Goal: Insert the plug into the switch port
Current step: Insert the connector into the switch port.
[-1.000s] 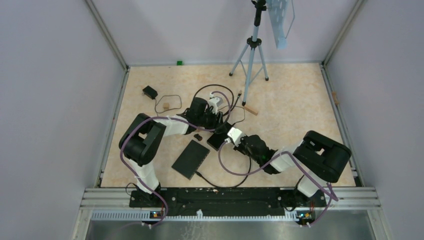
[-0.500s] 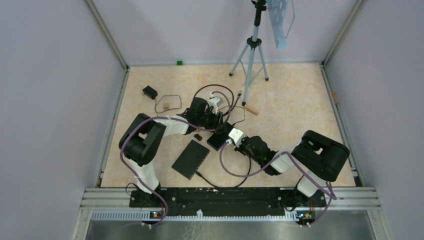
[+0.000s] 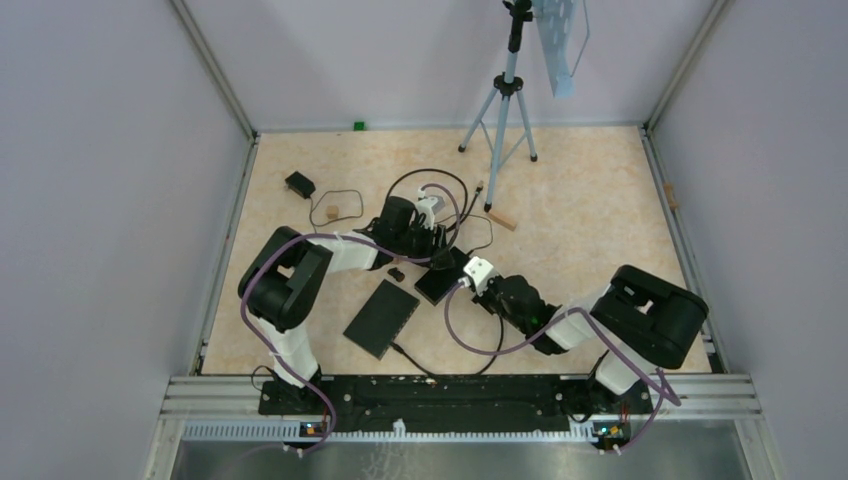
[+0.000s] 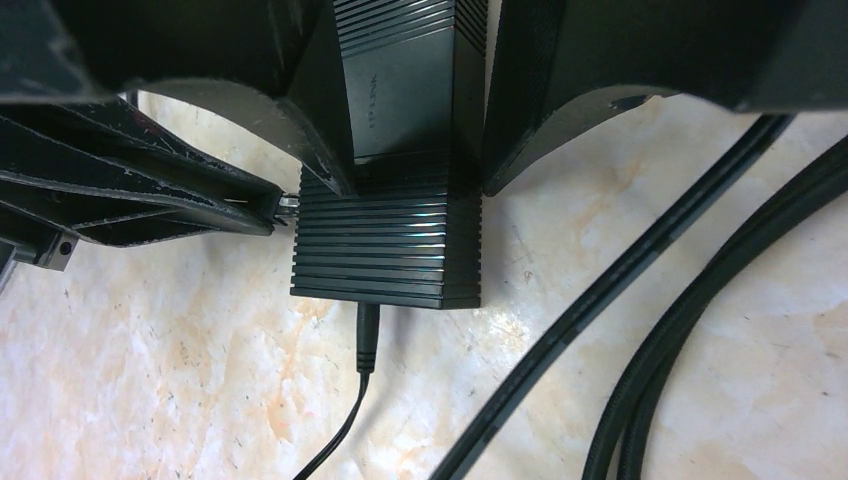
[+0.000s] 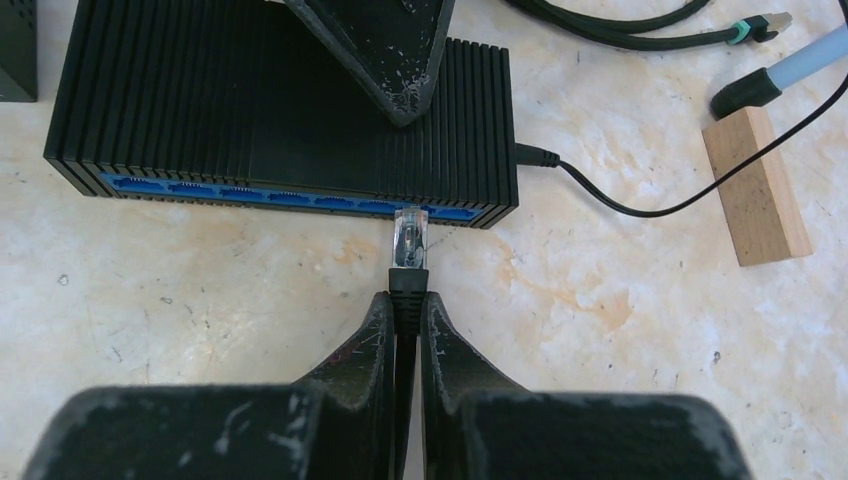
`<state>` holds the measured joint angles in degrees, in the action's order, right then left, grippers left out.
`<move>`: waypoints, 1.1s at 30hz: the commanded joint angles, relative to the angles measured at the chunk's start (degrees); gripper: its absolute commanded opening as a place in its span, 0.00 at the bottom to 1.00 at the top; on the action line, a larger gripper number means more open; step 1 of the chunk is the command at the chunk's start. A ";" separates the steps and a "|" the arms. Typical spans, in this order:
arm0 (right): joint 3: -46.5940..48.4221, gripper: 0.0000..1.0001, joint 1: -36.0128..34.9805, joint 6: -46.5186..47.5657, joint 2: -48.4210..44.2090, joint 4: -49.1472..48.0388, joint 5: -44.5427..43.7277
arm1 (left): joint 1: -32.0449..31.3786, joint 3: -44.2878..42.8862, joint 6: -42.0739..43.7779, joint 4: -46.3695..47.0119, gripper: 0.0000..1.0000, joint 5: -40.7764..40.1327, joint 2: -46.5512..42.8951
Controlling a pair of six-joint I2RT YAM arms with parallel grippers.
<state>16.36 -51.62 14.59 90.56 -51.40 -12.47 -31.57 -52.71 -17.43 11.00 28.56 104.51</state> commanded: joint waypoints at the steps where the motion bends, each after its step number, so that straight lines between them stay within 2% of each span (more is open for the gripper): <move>1: -1.27 0.00 -0.59 -2.28 -2.72 -2.77 2.27 | -0.16 0.75 -0.90 -0.64 0.55 2.18 -1.13; 33: 1.72 0.00 -0.59 -2.97 -1.93 -3.15 3.56 | 0.09 4.38 -0.95 1.69 0.53 3.74 -1.50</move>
<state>15.46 -51.64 11.90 89.32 -50.89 -9.28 -31.20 -49.89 -18.06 14.22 30.24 103.77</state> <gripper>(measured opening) 0.040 0.536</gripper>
